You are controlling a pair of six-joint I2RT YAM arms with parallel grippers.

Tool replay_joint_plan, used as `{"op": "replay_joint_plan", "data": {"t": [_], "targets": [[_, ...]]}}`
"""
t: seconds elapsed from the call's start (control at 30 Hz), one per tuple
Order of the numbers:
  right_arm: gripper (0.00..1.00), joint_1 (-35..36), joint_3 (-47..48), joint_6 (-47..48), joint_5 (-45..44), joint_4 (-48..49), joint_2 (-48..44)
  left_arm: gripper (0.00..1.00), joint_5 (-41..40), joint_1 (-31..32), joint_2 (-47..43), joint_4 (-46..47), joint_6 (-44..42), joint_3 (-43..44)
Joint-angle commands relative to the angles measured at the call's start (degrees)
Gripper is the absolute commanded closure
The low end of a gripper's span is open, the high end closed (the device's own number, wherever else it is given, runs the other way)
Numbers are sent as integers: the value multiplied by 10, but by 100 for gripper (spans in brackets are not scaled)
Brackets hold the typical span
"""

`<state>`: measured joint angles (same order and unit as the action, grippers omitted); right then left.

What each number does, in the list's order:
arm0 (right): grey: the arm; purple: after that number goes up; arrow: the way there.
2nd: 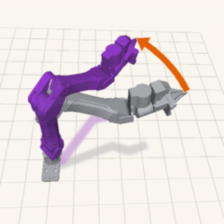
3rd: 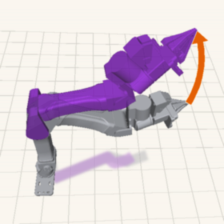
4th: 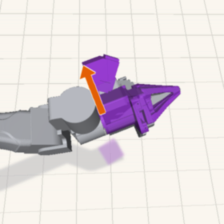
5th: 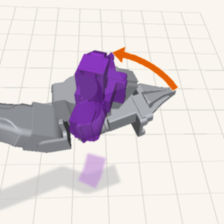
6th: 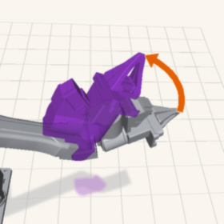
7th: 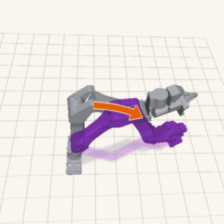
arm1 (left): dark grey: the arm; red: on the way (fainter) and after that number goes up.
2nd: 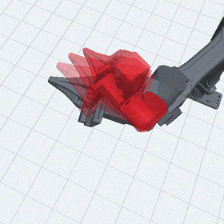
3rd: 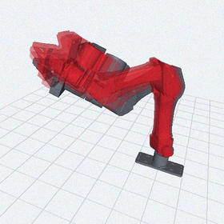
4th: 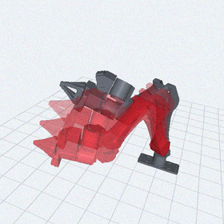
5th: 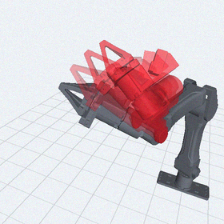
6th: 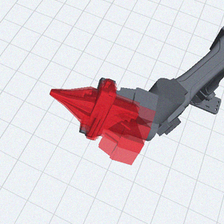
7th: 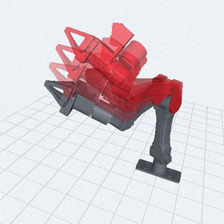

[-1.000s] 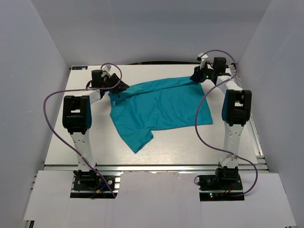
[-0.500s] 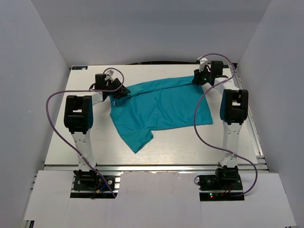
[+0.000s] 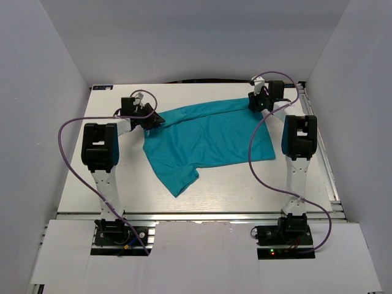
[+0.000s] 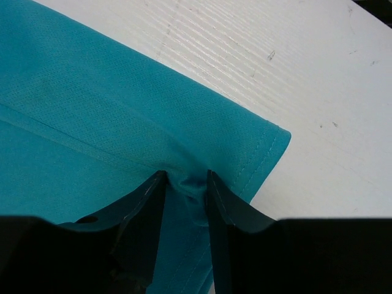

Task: Fold and stack the t-shirts
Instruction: Fold the flattened T-shirt at the center of the board, then pick up the 1/3-folded T-shirt from the center of the board.

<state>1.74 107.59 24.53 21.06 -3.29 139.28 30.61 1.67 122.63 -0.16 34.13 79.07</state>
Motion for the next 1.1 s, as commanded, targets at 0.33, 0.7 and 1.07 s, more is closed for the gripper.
{"op": "replay_joint_plan", "data": {"t": [0.33,0.7,1.07], "targets": [[36,-17,17,31,118,-38,-120,33,-8,-4,-79,-5,-8,23],[15,-57,-170,404,313,-316,-335,29,-40,-12,-342,-137,-4,-101],[15,-96,-277,677,292,-577,-416,42,-33,-12,-650,-272,118,-368]]}}
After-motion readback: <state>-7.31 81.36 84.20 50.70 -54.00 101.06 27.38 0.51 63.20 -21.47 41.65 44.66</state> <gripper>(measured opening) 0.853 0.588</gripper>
